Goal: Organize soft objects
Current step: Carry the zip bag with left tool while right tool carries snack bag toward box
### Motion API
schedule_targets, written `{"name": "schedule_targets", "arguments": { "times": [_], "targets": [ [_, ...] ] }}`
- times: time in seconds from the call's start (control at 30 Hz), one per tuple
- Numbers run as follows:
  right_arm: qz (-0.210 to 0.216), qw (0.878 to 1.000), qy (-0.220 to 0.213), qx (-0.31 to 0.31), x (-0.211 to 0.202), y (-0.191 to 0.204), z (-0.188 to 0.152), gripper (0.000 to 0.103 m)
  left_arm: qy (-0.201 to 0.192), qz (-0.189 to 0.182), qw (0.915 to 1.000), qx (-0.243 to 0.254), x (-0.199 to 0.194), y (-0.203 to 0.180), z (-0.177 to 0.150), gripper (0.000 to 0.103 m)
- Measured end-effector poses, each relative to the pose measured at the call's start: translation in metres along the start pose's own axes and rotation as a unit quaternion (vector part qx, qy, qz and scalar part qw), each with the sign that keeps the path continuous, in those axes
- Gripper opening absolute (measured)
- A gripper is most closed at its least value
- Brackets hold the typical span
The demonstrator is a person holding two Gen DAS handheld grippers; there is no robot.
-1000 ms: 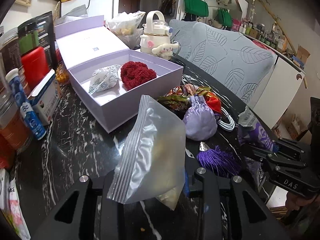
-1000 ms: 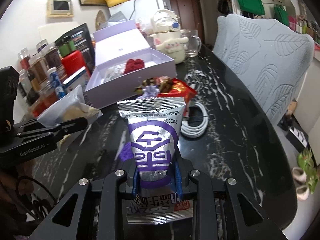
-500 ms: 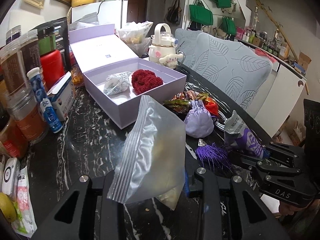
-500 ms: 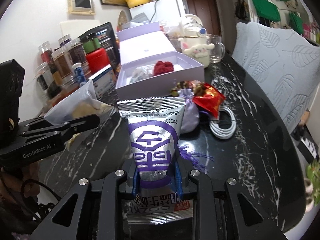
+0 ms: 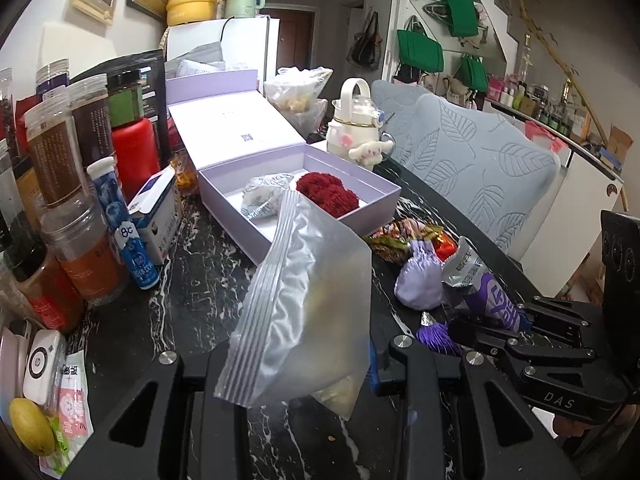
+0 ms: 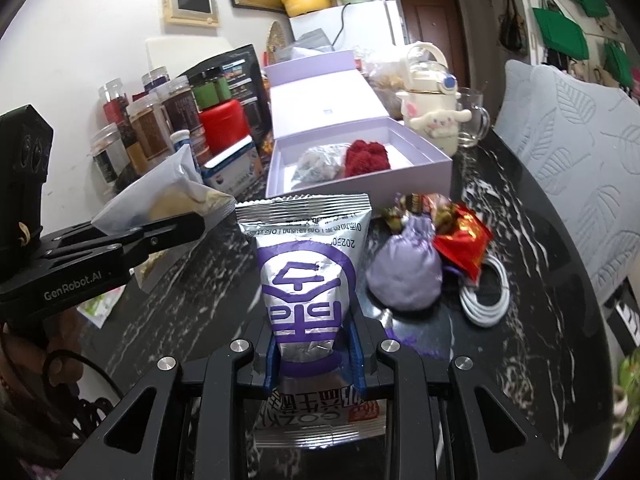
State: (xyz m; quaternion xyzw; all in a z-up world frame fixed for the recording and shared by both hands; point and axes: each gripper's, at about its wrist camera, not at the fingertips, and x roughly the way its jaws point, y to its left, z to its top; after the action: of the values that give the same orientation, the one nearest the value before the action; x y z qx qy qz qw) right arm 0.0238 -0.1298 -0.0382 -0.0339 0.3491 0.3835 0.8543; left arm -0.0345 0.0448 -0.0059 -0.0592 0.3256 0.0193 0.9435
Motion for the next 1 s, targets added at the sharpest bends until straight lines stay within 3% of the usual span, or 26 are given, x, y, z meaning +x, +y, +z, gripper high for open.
{"name": "schedule_targets", "arguments": {
  "times": [0.4,1.0],
  "targets": [
    [0.004,1.0,-0.006,-0.024,0.013,0.005,0.03,0.027,-0.007,0.01,0.9999,-0.002,0.011,0.01,0.015,0.032],
    [0.0,0.999,-0.026,-0.044,0.043,-0.004,0.097,0.027,-0.024,0.002,0.9997,0.007,0.046,0.025,0.078,0.032]
  ]
}}
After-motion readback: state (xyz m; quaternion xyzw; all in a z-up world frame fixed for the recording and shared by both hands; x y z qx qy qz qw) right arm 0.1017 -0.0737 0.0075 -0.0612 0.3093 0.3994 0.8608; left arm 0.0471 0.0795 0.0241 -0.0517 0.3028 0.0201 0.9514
